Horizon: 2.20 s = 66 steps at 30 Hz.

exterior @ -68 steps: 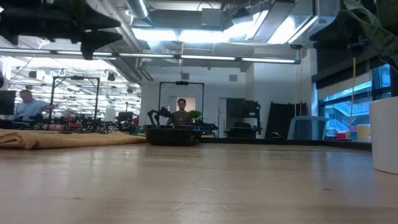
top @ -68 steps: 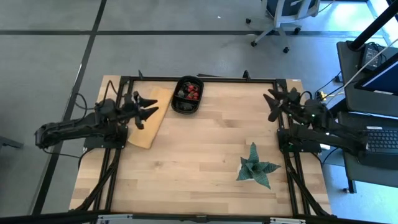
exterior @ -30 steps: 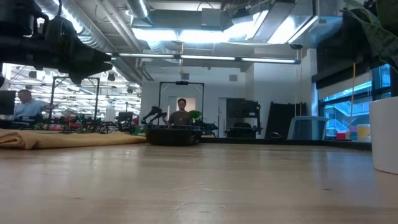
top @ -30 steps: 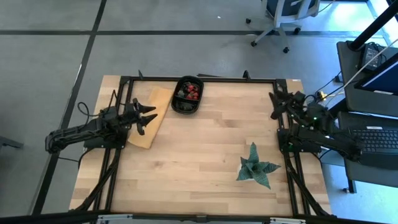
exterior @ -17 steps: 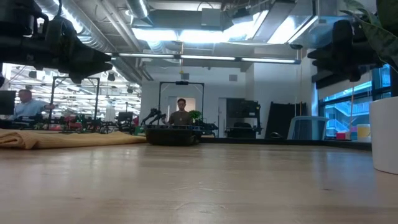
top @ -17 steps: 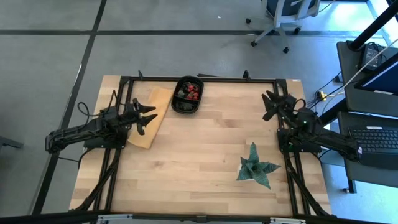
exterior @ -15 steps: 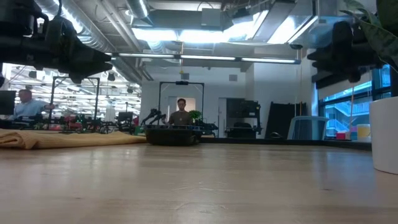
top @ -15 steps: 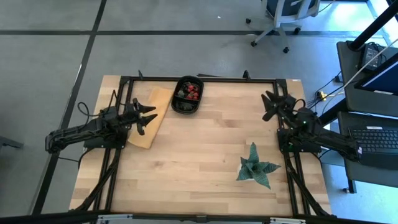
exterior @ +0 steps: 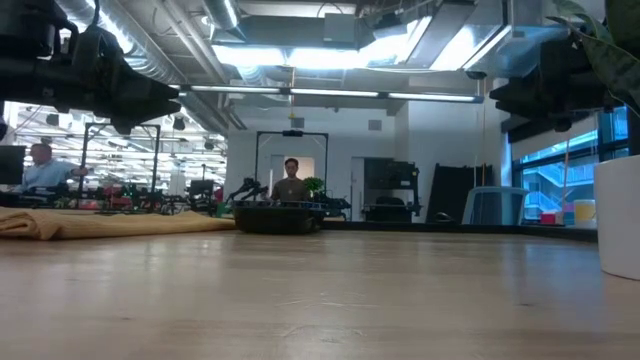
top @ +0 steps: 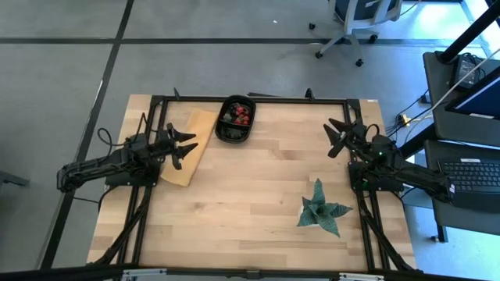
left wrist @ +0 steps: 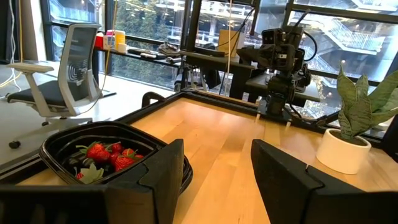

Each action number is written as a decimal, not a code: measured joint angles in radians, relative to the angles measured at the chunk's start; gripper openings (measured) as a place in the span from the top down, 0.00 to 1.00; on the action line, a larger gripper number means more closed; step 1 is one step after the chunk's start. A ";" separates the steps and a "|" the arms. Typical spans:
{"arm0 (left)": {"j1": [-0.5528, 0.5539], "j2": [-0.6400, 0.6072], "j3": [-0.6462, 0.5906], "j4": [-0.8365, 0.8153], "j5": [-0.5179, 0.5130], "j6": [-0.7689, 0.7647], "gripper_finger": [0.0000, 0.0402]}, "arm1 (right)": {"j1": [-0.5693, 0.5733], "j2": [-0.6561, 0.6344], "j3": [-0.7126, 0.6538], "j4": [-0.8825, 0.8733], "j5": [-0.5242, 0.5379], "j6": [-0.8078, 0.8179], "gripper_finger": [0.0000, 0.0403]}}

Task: Pick and placing Produce into tupperware
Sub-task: Return to Home Position

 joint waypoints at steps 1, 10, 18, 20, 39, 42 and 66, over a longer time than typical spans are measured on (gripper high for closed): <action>0.000 0.000 0.000 0.000 0.000 0.000 0.55 | 0.000 0.000 0.000 0.000 0.000 -0.002 0.56; 0.000 0.000 0.000 0.000 0.000 0.000 0.55 | 0.000 0.000 -0.024 0.085 0.003 -0.072 0.56; 0.000 0.000 0.000 0.000 0.000 0.000 0.55 | -0.001 0.003 -0.051 0.125 0.004 -0.074 0.56; 0.000 0.000 0.000 0.000 0.000 0.000 0.55 | -0.001 0.003 -0.051 0.121 0.004 -0.073 0.56; 0.000 0.000 0.000 0.000 0.000 0.000 0.55 | -0.001 0.003 -0.051 0.120 0.004 -0.073 0.56; 0.000 0.000 0.000 0.000 0.000 0.000 0.55 | -0.001 0.003 -0.051 0.120 0.004 -0.074 0.56; 0.000 0.000 0.000 0.000 0.000 0.000 0.55 | -0.001 0.003 -0.051 0.120 0.004 -0.074 0.56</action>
